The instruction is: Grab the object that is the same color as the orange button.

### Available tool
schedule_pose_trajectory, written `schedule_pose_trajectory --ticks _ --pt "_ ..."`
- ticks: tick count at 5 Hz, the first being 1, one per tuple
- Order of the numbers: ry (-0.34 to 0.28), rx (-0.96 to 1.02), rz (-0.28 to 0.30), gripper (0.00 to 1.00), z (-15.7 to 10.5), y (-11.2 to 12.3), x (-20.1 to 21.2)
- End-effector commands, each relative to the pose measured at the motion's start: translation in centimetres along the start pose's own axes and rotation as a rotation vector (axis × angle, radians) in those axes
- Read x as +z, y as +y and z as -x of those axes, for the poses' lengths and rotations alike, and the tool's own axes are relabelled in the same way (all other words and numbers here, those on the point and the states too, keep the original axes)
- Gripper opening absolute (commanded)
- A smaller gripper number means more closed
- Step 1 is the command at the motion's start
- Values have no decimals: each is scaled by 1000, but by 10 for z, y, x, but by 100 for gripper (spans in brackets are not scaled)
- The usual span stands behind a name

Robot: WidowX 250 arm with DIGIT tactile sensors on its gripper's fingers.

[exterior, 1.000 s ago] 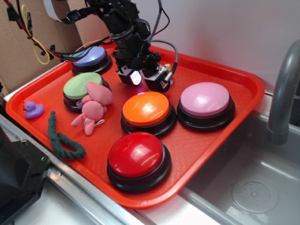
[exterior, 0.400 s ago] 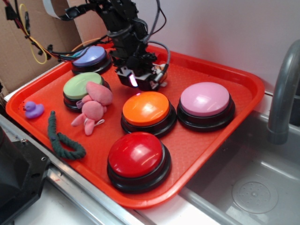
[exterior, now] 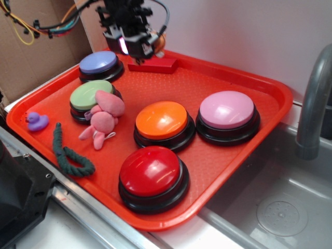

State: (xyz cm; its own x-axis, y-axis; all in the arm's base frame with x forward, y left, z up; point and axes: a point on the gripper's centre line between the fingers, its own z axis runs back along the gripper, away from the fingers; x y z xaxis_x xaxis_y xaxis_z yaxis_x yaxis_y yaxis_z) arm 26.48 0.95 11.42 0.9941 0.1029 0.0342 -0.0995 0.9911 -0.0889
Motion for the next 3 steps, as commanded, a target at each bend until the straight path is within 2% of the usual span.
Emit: schedule_pose_trajectory --ticks 1,2,3 --pt "25 39 -7 1 27 12 76" --pt "11 57 -4 3 32 18 74" --pt "38 60 -45 24 27 18 71"
